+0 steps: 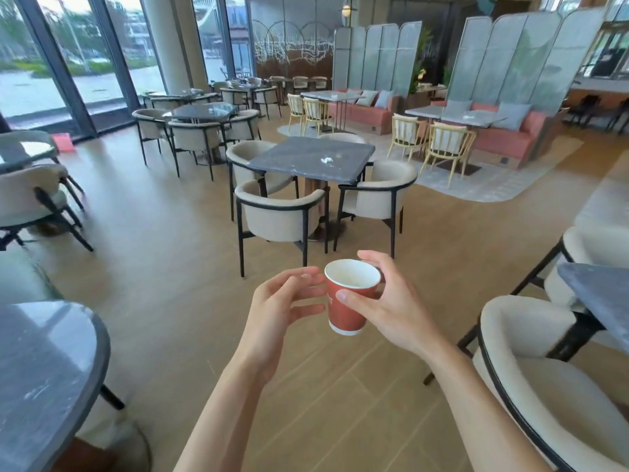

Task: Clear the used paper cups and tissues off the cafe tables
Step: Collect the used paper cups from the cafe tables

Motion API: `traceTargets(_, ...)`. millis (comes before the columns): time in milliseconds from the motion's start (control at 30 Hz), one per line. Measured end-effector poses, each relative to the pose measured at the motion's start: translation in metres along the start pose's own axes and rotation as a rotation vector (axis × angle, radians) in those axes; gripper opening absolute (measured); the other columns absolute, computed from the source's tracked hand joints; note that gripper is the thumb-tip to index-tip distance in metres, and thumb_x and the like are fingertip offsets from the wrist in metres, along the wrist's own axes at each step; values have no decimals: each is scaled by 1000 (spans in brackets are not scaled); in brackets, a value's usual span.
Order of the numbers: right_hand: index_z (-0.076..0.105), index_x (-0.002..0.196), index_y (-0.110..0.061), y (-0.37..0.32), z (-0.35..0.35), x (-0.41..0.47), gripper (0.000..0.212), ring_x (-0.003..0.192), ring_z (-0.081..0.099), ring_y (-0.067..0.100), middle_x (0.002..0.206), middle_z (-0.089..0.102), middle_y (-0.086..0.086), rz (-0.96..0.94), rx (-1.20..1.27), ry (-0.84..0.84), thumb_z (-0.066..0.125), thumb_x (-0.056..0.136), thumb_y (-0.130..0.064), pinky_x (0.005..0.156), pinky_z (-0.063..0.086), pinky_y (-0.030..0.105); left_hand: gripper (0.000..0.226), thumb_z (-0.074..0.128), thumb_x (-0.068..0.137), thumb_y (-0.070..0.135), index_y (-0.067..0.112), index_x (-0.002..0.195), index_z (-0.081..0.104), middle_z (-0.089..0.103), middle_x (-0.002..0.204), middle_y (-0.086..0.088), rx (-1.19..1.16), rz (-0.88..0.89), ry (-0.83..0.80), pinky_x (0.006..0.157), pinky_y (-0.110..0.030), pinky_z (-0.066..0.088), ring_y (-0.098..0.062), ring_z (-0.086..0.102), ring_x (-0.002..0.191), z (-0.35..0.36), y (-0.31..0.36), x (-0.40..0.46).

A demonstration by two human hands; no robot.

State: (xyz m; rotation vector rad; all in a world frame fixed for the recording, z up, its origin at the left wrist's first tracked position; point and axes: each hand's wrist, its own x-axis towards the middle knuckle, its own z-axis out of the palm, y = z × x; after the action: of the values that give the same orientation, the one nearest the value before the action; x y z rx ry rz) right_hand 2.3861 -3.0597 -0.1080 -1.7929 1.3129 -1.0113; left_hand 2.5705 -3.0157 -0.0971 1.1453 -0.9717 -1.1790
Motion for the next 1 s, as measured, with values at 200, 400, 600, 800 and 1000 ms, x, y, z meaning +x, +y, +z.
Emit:
traceTargets(200, 46, 139, -37, 10, 20, 149, 70, 107, 58, -7, 120, 53, -31, -1, 5, -47, 84, 79, -37, 82, 45, 9, 25, 50, 101, 11, 8, 107, 75, 77, 105, -8, -5, -13, 64, 90, -47, 59, -26, 71, 105, -24, 15, 143)
traceTargets(400, 46, 142, -34, 16, 45, 272, 77, 119, 54, -1, 133, 52, -22, -36, 61, -78, 87, 77, -33, 100, 46, 25, 26, 50, 101, 12, 9, 107, 75, 78, 103, -7, 30, -13, 154, 92, -48, 59, -22, 72, 101, -53, 30, 251)
traceTargets(600, 45, 144, -34, 46, 86, 386, 82, 115, 50, -16, 133, 51, -23, -77, 111, -153, 88, 75, -31, 96, 44, 14, 27, 49, 101, 10, 7, 108, 75, 77, 103, -11, 23, -36, 255, 92, -50, 58, -26, 72, 102, -81, 14, 349)
traceTargets(800, 46, 146, -29, 65, 139, 525, 85, 109, 53, -20, 130, 54, -26, -91, 209, -231, 90, 72, -28, 90, 45, 9, 25, 51, 99, 8, 5, 106, 75, 77, 103, -15, -11, -27, 437, 93, -51, 58, -31, 71, 104, -117, 9, 471)
traceTargets(1000, 50, 141, -33, 49, 193, 670, 81, 113, 62, 1, 126, 62, -19, -101, 271, -375, 91, 72, -23, 96, 51, 25, 25, 50, 99, 5, 3, 105, 74, 78, 100, -13, -33, 44, 616, 88, -46, 58, -28, 73, 101, -159, 34, 585)
